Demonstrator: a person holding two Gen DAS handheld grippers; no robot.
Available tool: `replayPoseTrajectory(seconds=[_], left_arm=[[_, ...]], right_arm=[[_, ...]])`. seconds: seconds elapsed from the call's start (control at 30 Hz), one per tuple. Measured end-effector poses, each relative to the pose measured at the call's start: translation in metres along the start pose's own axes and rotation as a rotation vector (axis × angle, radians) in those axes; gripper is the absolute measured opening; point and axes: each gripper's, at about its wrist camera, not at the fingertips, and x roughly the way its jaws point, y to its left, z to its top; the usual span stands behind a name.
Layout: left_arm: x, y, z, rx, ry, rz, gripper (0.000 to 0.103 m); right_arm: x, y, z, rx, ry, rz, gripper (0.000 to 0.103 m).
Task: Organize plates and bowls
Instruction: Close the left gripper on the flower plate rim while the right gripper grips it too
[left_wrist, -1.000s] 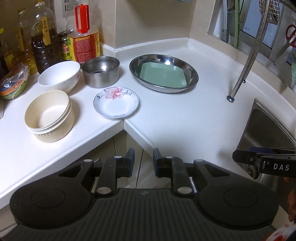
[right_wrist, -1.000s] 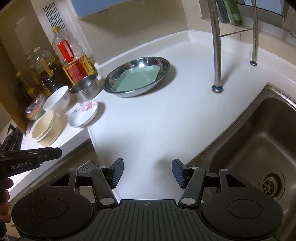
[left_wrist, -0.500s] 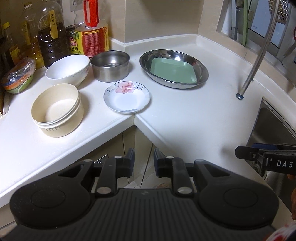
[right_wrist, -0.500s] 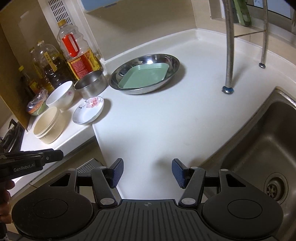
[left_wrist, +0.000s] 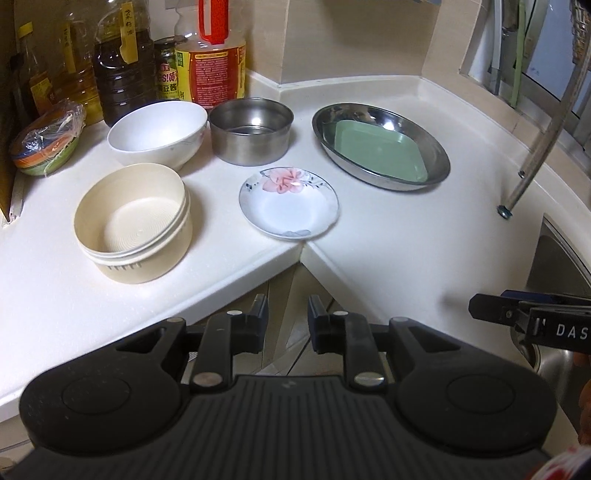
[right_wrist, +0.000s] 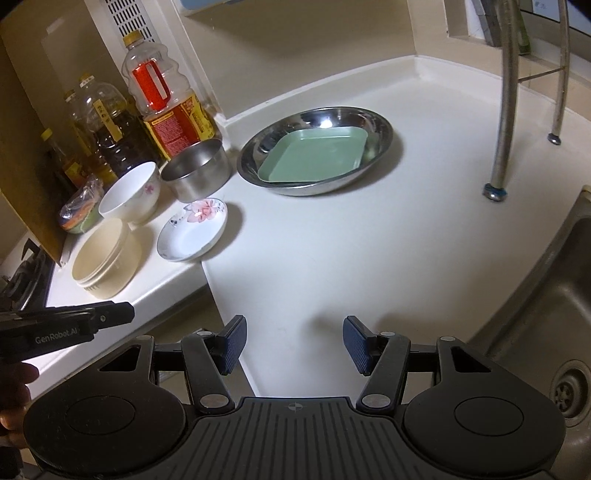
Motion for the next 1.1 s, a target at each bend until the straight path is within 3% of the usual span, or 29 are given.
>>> replayPoseTrajectory(seconds=[0.37, 0.83, 1.1], left_arm=[[0.028, 0.022, 0.014, -0.064, 0.021, -0.002, 0.022], [0.057, 0.030, 0.040, -0.153, -0.022, -0.019, 0.023], [0.076, 0.031, 0.055, -0.192, -0.015, 0.026, 0.022]], right_arm=[[0.035, 0.015, 0.025, -0.003, -0.015, 0.042, 0.058], [0.084, 0.035, 0.055, -0.041, -0.048, 0.126, 0.057], [0.109, 0.043, 0.071, -0.064, -0.049, 0.156, 0.041]])
